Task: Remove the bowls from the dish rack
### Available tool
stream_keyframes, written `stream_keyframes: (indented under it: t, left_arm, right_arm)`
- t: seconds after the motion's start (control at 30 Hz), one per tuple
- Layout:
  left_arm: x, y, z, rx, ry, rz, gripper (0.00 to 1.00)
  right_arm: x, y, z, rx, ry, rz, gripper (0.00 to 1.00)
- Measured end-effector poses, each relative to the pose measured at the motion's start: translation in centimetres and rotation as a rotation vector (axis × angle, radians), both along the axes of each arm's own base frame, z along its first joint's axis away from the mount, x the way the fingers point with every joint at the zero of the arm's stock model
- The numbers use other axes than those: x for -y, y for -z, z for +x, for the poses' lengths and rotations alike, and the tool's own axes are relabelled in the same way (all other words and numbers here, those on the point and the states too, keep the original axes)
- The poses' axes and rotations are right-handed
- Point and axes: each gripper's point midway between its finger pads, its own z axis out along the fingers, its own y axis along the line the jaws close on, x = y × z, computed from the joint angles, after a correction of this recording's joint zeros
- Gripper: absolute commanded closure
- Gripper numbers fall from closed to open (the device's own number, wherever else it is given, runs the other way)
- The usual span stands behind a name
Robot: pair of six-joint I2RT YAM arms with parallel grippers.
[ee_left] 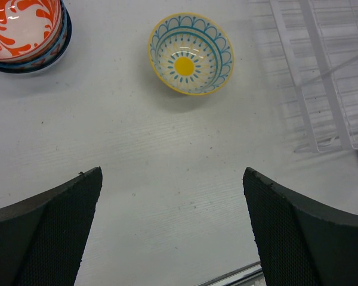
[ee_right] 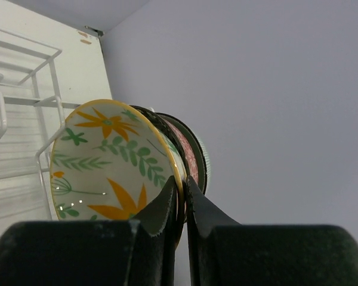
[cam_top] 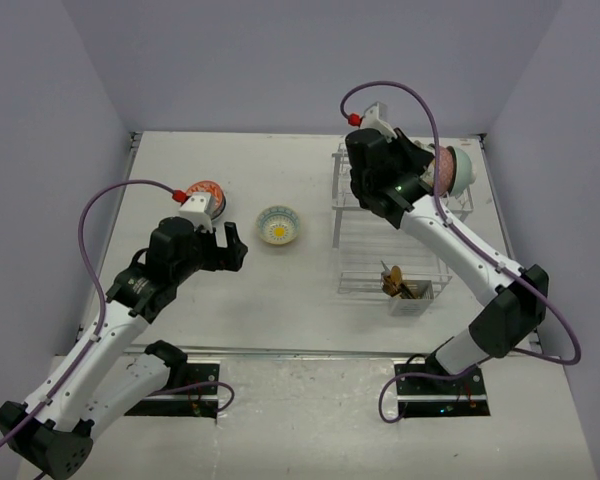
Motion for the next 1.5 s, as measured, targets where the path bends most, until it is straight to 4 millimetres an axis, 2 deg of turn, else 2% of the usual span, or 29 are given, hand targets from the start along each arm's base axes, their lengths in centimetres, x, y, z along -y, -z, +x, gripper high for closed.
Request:
stream_keyframes:
  t: [0.3, 0.67, 0.97, 1.07, 1.17, 1.27, 1.4, 1.5]
  left_arm:
    - [0.0, 0.0, 0.0, 0.000, 0.000, 0.000, 0.00]
    - [0.0, 0.3, 0.0, -0.007, -0.001, 0.003, 0.00]
    - [0.1, 0.0, 0.0, 0.004, 0.004, -0.010, 0.00]
    - [0.7, -0.6, -0.1, 0.011, 0.025, -0.037, 0.00]
    - [2.1, -2.8, 0.0, 0.031, 0.070, -0.100, 0.00]
    - [4.2, -7.3, 0.8, 0.099, 0.128, -0.188, 0.00]
    - [9.1, -13.0, 1.6, 0.172, 0.233, -0.271, 0.00]
    - [12.1, -15.1, 2.6, 0.179, 0.250, -0.287, 0.00]
  right_arm:
    - [-0.1, -2.5, -1.1, 0.070, -0.032, 0.045, 1.00]
    - [-1.1, -2.4, -1.4, 0.072, -0.072, 0.098, 1.00]
    - [-1.4, -5.8, -2.2, 0.148, -0.100, 0.283, 1.00]
    - [-2.3, -6.6, -2.4, 0.153, -0.152, 0.409, 1.00]
    - [-4.4, -6.0, -2.7, 0.114, -0.249, 0.565, 1.00]
    - [-7.1, -4.3, -3.2, 0.030, -0.346, 0.701, 1.00]
    - [-10.8, -2.0, -4.1, -0.083, -0.446, 0.854, 1.00]
    - [-13.0, -0.7, -4.8, -0.147, -0.496, 0.943, 1.00]
